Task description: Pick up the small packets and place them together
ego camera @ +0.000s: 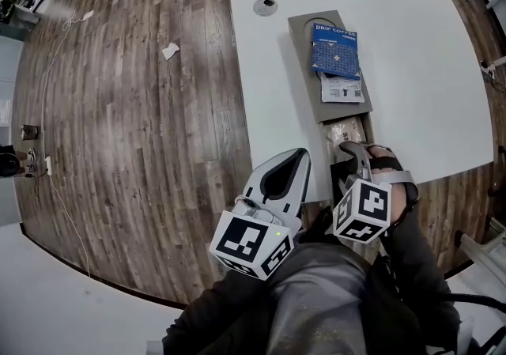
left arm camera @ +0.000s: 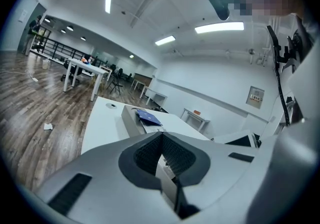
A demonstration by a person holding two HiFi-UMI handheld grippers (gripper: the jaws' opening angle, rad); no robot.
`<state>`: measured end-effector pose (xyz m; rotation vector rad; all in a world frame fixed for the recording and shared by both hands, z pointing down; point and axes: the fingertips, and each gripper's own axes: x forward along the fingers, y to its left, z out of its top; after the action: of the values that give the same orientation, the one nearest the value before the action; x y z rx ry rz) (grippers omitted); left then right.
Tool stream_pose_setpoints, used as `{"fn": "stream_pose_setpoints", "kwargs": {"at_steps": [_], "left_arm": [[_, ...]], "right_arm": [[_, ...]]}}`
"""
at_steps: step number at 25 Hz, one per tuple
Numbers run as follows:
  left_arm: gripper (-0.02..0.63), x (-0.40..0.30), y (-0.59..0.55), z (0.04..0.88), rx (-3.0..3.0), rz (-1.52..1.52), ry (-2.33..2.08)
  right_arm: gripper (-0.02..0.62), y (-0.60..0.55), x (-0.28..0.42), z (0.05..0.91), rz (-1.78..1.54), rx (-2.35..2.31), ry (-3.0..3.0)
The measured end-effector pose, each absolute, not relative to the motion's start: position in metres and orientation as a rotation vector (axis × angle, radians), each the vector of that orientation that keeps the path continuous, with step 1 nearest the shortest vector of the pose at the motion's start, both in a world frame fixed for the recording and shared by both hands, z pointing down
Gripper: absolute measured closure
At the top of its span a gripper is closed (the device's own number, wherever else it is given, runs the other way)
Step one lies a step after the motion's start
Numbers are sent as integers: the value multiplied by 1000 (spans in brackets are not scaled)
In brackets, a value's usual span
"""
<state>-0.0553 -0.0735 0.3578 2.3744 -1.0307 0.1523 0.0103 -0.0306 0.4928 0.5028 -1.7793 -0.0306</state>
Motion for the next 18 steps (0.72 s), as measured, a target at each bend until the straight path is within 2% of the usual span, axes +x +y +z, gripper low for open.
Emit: {"fn": "stream_pose_setpoints", "kwargs": {"at_steps": [2,4,8,10,12,18], "left_arm": [[603,-60,-80,357,2370,146,-1042],[603,-65,-86,360,2359,143,-1052],[603,-69,-92,371,2333,149,-1054],[603,-70,-95,374,2327,154,-1051],[603,-70,-97,377,2326,158,-1051],[603,-67,-93,374,2340,171,-1041]], "right_arm": [[408,-37,10,492,-22,464,-1795],[375,-38,7,497,-9,404,-1804],[373,-39,7,502,50,356,-1835],[401,-43,8,500,22,381,-1834],[592,-50,9,500,-20,430,-1823],[594,-50,6,490,3,513,-1852]]}}
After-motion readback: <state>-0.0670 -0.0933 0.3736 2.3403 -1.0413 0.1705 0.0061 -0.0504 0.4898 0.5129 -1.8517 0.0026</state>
